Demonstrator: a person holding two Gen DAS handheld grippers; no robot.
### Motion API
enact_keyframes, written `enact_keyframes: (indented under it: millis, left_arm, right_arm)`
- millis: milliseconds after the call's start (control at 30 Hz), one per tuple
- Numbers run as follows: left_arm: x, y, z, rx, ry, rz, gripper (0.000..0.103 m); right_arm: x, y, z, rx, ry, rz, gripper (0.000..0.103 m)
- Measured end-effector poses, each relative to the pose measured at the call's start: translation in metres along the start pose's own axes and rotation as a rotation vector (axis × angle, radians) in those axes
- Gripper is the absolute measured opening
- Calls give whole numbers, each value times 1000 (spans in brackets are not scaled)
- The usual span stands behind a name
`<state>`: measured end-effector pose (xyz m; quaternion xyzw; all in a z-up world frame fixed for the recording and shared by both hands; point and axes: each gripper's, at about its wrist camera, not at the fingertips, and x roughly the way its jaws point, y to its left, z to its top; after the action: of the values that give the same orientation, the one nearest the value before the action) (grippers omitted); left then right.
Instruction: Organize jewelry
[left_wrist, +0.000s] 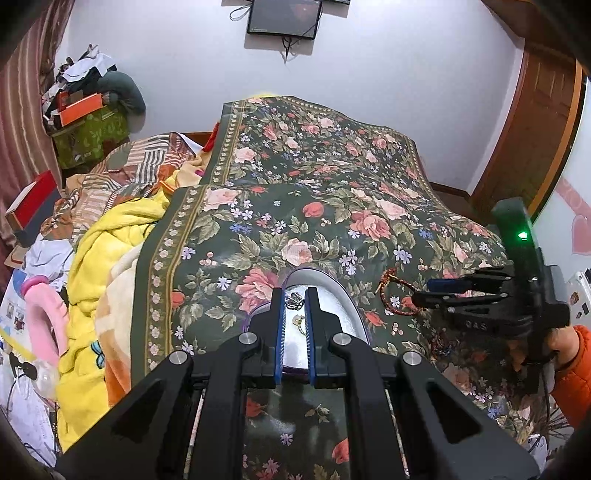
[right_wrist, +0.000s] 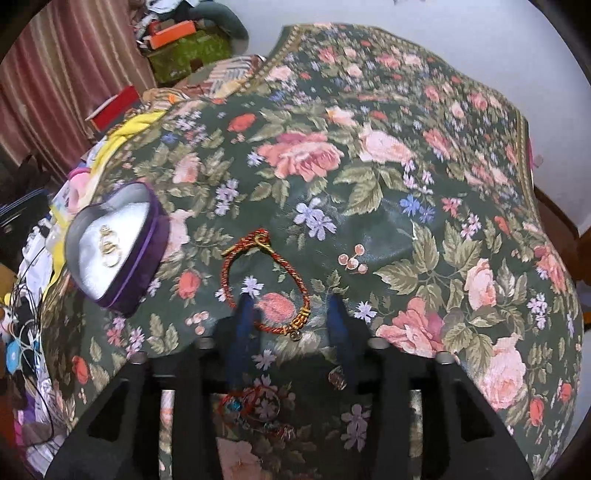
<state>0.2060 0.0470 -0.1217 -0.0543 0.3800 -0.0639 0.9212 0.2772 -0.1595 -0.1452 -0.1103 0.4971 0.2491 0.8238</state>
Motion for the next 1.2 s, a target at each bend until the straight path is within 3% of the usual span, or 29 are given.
enact_keyframes:
  millis: [200,333,433,500,600,1200]
  left_arm:
    - [7,-3,-3,0,13,-15,9]
    - [10,-5,-4,0,17,-23,9]
    - [11,-7,-5,4,21,-24,9]
    - [13,-7,-5,3,25,-23,9]
    - [14,-6,-6,-4,29,-25,9]
    - [7,-10,-3,2,15,-22,9]
  right_arm:
    - [7,10,-12,-85,20,-7,45]
    - [17,-3,-17,-22,39,41,45]
    - [18,-9,-15,6,29,52,32]
    - [19,-11,-14,9,23,53,17]
    - [21,-10,-14,0,20,57,8]
    - [-13,-14,-13,61,-84,115,5]
